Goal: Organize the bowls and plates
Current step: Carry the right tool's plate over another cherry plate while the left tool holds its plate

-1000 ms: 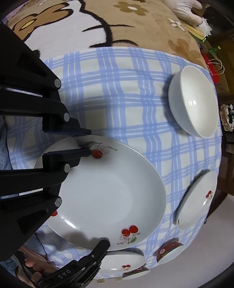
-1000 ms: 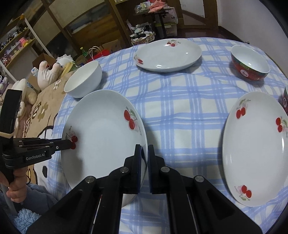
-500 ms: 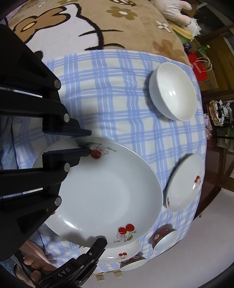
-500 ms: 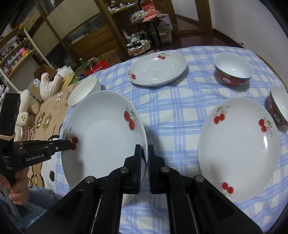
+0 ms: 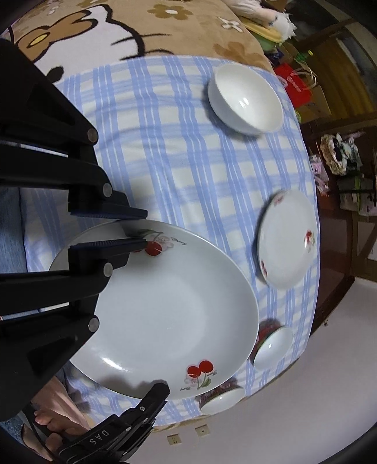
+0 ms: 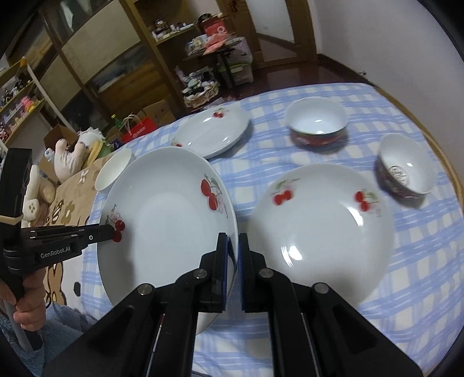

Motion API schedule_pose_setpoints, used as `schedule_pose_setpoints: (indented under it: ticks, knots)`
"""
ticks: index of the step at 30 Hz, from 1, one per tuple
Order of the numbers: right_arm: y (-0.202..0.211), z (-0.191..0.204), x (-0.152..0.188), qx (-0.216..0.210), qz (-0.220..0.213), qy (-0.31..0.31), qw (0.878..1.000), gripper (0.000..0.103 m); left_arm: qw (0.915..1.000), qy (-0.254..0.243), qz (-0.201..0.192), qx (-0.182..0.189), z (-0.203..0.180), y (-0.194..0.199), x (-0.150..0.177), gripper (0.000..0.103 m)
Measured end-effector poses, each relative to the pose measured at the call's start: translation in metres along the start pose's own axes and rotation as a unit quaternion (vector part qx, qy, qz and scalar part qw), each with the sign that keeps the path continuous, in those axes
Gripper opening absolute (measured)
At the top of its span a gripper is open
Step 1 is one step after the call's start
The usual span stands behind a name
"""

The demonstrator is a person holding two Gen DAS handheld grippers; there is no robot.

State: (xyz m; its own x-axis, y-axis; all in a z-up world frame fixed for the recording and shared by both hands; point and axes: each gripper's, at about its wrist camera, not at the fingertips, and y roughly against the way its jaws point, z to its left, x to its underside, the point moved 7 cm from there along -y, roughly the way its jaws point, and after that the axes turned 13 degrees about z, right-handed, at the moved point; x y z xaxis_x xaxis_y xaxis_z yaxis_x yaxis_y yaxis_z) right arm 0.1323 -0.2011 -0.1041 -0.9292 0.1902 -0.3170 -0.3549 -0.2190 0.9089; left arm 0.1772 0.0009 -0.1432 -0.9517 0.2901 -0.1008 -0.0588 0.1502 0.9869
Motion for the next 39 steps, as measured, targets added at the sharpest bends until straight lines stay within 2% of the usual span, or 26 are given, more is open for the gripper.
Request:
schedule_pose_setpoints:
  ticks: [15, 24, 39]
  knots:
    - [0.053, -0.083, -0.002, 0.028, -0.048, -0.059, 0.997, 0.007, 0.9979, -0.051, 0.001, 0.04, -0.096, -0.011, -0.027, 0.013]
    - [0.055, -0.124, 0.003, 0.026, -0.059, -0.094, 0.993, 0.007, 0.9952, -0.092, -0.014, 0.031, -0.137, -0.022, -0.04, 0.013]
    - [0.028, -0.151, 0.005, 0.026, -0.052, -0.108, 0.992, 0.007, 0.9943, -0.098, -0.003, 0.042, -0.146, -0.066, -0.049, 0.013]
